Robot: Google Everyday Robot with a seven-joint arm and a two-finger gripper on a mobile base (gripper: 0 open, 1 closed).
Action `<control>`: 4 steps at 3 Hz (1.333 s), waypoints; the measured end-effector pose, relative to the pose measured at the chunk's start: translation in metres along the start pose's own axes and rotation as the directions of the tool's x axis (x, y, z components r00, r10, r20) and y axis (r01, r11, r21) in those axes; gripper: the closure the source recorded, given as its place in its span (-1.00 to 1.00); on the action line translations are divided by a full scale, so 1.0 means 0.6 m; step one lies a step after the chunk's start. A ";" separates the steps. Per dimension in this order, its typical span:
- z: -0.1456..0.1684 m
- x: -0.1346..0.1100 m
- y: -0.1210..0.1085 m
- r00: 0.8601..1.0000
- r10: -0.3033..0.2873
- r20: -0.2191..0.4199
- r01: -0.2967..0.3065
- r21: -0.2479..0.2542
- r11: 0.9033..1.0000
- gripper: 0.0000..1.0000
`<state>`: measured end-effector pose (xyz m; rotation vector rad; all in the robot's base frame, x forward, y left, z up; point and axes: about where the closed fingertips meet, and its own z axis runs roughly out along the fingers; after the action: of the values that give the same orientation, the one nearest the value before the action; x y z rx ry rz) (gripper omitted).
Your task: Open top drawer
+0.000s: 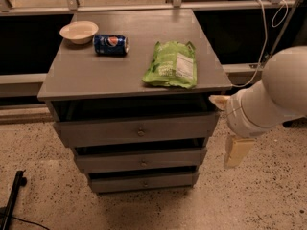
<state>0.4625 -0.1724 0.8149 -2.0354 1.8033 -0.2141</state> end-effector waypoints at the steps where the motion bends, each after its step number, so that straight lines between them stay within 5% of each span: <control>1: 0.054 0.004 0.002 0.999 -0.019 0.051 0.018 0.017 1.000 -1.00; 4: 0.192 -0.016 -0.057 0.991 -0.063 0.116 0.057 0.062 0.996 -1.00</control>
Offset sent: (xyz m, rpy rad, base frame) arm 0.0515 0.0283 -0.0895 0.1404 -0.0274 0.0855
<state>0.5356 -0.1375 0.7259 -2.0193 1.6475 -0.1583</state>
